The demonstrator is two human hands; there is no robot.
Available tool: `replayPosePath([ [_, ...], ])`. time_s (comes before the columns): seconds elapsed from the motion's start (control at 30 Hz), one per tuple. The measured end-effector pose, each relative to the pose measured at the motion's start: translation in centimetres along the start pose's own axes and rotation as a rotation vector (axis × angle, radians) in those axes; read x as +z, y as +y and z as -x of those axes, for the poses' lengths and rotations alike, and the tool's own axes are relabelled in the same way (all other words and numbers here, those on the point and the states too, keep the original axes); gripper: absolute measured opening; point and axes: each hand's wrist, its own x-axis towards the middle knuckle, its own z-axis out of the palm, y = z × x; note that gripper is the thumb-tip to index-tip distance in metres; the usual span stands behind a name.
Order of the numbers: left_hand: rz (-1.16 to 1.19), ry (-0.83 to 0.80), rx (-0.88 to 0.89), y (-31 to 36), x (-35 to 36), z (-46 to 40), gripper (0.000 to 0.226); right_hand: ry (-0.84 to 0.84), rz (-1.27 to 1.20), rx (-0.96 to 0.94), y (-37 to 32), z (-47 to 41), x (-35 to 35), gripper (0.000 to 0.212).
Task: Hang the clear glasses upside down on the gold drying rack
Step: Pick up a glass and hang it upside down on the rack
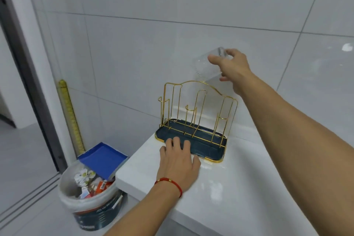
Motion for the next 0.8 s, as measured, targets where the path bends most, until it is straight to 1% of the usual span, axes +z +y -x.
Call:
replayPosePath([
  [0.07,-0.005,0.004,-0.004,0.0,0.0,0.0,0.041,-0.060,0.075,0.009,-0.5,-0.8,2.3,0.081],
  [0.2,-0.046,-0.015,-0.003,0.0,-0.1,-0.1,0.043,-0.187,0.347,-0.065,-1.2,-2.6,5.7,0.073],
  [0.27,-0.062,-0.031,-0.006,0.1,-0.2,-0.1,0.045,-0.295,0.403,-0.063,-1.3,-3.5,6.8,0.078],
  [0.37,-0.079,-0.048,-0.005,0.2,-0.2,-0.2,0.047,-0.505,0.492,-0.056,-0.7,-4.8,7.8,0.084],
  [0.43,-0.088,-0.037,-0.006,0.2,0.1,-0.3,0.047,-0.595,0.583,-0.080,-0.1,-5.5,8.5,0.087],
  [0.53,-0.091,-0.010,-0.006,0.0,0.3,-0.3,0.047,-0.710,0.618,-0.063,0.1,-6.4,9.0,0.068],
  [0.57,-0.094,-0.004,-0.005,0.0,0.4,-0.3,0.047,-0.753,0.614,-0.039,0.0,-6.5,9.1,0.066],
  [0.63,-0.101,0.004,-0.007,0.0,0.6,-0.4,0.048,-0.801,0.636,0.008,-0.1,-6.9,9.3,0.067],
  [0.8,-0.106,0.000,-0.010,0.0,0.7,-0.4,0.048,-0.832,0.653,0.085,0.4,-7.5,9.7,0.070],
])
